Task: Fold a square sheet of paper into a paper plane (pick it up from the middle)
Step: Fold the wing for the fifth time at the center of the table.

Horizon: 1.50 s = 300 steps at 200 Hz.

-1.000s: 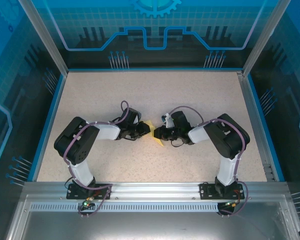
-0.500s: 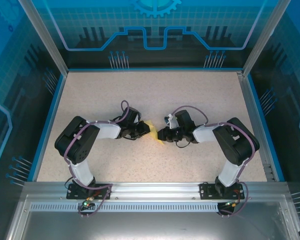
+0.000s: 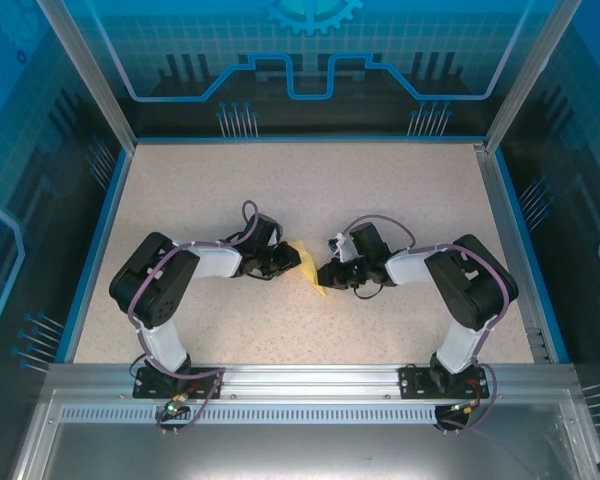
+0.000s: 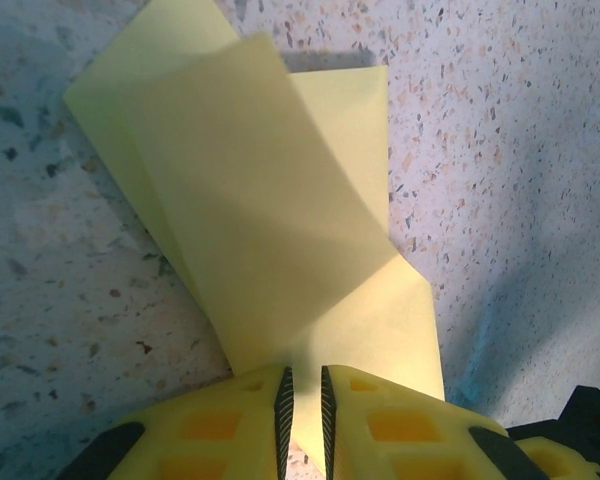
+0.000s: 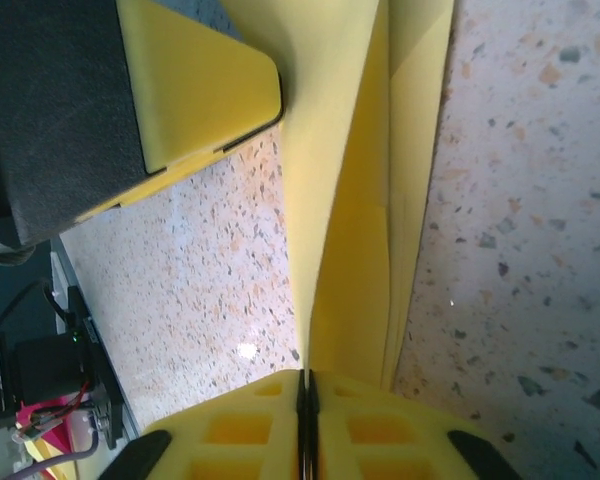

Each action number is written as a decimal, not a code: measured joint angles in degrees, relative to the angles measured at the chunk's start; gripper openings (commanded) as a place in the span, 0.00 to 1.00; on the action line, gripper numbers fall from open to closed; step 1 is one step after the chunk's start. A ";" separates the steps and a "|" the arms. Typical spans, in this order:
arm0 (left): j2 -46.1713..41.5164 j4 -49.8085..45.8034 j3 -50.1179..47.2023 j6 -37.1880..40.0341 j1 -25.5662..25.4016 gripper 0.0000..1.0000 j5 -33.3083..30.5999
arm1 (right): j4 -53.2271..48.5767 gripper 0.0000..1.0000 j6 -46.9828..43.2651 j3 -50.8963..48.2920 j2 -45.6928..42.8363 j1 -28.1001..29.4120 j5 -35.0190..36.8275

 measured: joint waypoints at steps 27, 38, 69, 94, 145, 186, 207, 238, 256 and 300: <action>0.00 -0.02 0.02 0.02 -0.04 0.21 0.00 | -2.34 0.18 -0.61 0.09 -0.39 0.00 -0.15; 0.00 -0.02 0.02 0.02 -0.04 0.21 0.00 | -3.28 0.19 -0.74 0.13 -1.14 0.00 -0.09; 0.00 -0.04 0.02 0.02 -0.04 0.21 0.00 | -5.27 0.22 -1.27 0.26 -3.80 0.00 0.24; 0.00 -0.04 0.02 0.02 -0.04 0.21 0.00 | -6.12 0.22 -1.49 0.85 -4.31 0.00 0.46; 0.00 -0.07 0.02 0.02 -0.04 0.21 0.00 | -7.23 0.25 -1.57 2.10 -4.31 0.00 1.57; 0.00 -0.13 0.02 0.02 -0.04 0.21 0.00 | -8.48 0.24 -2.10 3.26 -4.31 0.02 2.08; 0.00 -0.22 0.11 0.02 -0.04 0.21 0.00 | -8.79 0.19 -2.38 4.15 -4.31 0.13 2.19; 0.00 -0.24 0.11 0.02 -0.04 0.21 0.00 | -9.07 0.14 -2.64 4.39 -4.22 0.22 2.62; 0.00 -0.24 0.11 0.02 -0.07 0.21 0.00 | -9.46 0.14 -2.97 4.37 -4.00 0.22 3.04; 0.00 -0.26 0.11 0.02 -0.09 0.21 0.00 | -10.01 0.11 -3.61 4.22 -2.91 0.26 3.08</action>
